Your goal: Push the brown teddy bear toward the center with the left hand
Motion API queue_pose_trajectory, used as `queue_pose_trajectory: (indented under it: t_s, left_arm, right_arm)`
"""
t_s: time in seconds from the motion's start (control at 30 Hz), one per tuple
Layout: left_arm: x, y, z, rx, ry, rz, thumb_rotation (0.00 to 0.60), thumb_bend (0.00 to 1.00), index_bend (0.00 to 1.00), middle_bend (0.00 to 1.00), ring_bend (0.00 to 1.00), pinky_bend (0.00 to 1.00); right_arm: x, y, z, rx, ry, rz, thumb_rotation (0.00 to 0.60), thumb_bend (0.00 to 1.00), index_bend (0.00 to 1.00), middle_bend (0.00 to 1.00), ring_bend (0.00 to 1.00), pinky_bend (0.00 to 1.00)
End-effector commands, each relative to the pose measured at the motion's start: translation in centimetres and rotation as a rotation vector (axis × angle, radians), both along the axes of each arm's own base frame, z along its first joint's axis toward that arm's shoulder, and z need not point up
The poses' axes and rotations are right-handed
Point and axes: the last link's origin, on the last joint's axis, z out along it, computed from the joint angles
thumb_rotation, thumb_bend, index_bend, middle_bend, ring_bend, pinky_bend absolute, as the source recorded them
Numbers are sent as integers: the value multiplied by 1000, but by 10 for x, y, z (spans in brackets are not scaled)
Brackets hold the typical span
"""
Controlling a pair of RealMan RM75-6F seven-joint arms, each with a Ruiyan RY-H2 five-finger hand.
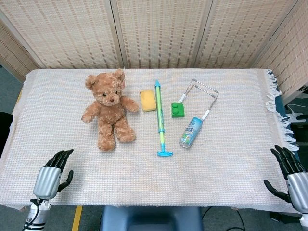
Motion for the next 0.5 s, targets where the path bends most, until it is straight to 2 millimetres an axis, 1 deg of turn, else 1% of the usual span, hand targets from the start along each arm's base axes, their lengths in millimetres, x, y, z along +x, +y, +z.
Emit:
queue_pose_trajectory:
  t_s: [0.03,0.2,0.33,0.5]
  left_arm:
    - [-1,0,0,0,21,-10,600,472,69,125,139,375]
    - [-2,0,-2,-14,14,-2,600,470,53,121,139,375]
    - [3,0,-4,-13,-2,-21,600,471,42,119,138,374]
    - [16,15,-8,18,-46,-39,600,472,10,110,137,360]
  right_arm:
    - [0,-1,0,-3,-5,-2,600,137,0,18,0,214]
    - [0,-1,-1,-1,-7,-8,600,137,0,18,0,213]
    - [1,1,-2,9,-6,-1,600,138,0,18,0,213]
    - [0,-1,-3,-2,-8,-12,600,138,0,18,0,213]
